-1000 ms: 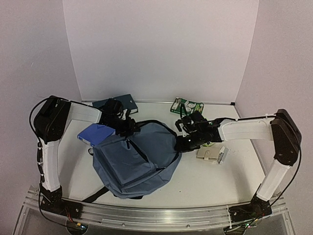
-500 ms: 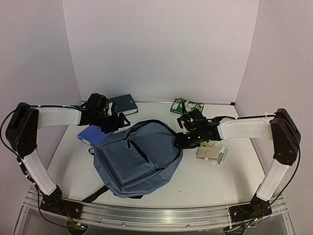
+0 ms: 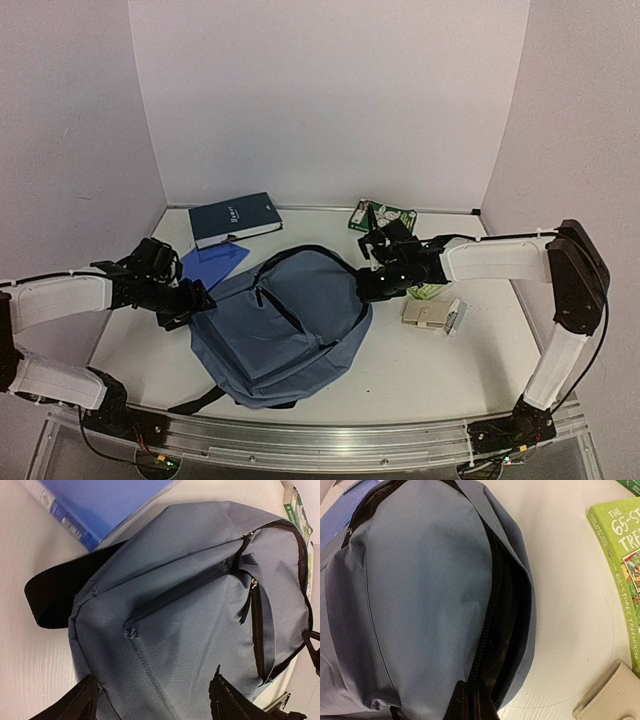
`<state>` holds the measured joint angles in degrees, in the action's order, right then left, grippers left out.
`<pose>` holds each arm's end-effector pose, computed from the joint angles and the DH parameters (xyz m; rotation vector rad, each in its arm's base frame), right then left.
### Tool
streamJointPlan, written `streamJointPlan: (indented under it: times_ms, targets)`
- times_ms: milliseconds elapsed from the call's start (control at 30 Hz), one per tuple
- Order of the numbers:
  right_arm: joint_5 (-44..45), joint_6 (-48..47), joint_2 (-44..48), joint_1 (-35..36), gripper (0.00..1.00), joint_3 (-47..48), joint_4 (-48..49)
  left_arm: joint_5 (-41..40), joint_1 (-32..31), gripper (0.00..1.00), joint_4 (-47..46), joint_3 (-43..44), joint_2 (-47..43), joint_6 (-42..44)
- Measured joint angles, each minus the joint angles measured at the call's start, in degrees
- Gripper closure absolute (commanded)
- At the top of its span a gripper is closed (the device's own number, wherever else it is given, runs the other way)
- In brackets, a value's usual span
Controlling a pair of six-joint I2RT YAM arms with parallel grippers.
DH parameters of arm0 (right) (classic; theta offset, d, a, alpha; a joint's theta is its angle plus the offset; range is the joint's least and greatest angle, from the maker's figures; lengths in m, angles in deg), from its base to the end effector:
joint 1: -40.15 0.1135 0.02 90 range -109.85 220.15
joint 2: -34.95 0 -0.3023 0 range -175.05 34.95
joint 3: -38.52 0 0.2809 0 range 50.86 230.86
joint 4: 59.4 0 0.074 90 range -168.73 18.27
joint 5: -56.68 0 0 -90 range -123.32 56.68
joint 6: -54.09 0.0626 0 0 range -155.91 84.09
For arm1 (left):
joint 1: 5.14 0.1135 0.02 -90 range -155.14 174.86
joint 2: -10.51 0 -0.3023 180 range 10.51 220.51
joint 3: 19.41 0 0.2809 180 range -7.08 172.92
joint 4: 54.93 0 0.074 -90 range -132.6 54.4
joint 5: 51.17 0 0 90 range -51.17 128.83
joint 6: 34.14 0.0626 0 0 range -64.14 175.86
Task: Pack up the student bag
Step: Unzip the student bag at the center of the board.
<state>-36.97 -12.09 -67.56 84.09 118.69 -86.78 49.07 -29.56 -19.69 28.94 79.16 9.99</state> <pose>0.3094 0.3037 0.1977 -0.4711 2.4860 0.5842 0.2231 -0.1135 0.1858 -0.4241 2.6376 -0.6724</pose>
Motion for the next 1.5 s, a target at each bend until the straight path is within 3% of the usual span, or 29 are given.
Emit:
streamJointPlan:
  times_ms: [200,400,633,833,933,1000,1200,1333,1500]
  targets:
    - [-3.4,-1.2,1.0,1.8,1.0,0.4,0.5,1.9,0.1,0.49,-5.2,-5.2,-0.4,-4.0]
    - [-8.4,-1.8,2.3,8.0,1.0,2.2,3.9,2.7,0.1,0.63,-8.1,-5.5,2.7,-5.1]
    - [-17.7,-2.9,1.5,17.7,1.0,2.9,8.6,4.1,0.1,0.68,-16.2,-6.9,7.6,-5.8]
    - [-22.7,-3.0,-4.8,22.7,0.98,5.5,10.3,5.1,0.1,0.69,-24.5,-6.7,12.2,-6.6]
    - [-24.1,-2.9,-7.1,23.9,0.84,5.7,10.7,5.2,0.1,0.69,-25.9,-5.3,13.9,-6.3]
    - [-24.6,-2.6,-7.8,24.3,0.65,5.8,10.9,5.1,0.1,0.66,-25.9,-3.9,14.7,-5.5]
    - [-22.1,-2.7,-7.0,24.6,0.29,6.1,11.0,3.7,0.1,0.45,-22.9,2.1,14.7,-1.0]
    - [-14.8,-2.7,-2.3,24.6,0.16,6.1,9.5,1.1,0.1,0.31,-18.9,5.4,12.0,2.4]
    - [-4.9,-2.8,6.3,22.8,0.07,6.1,7.0,-1.0,0.1,0.2,-14.3,7.6,6.9,5.2]
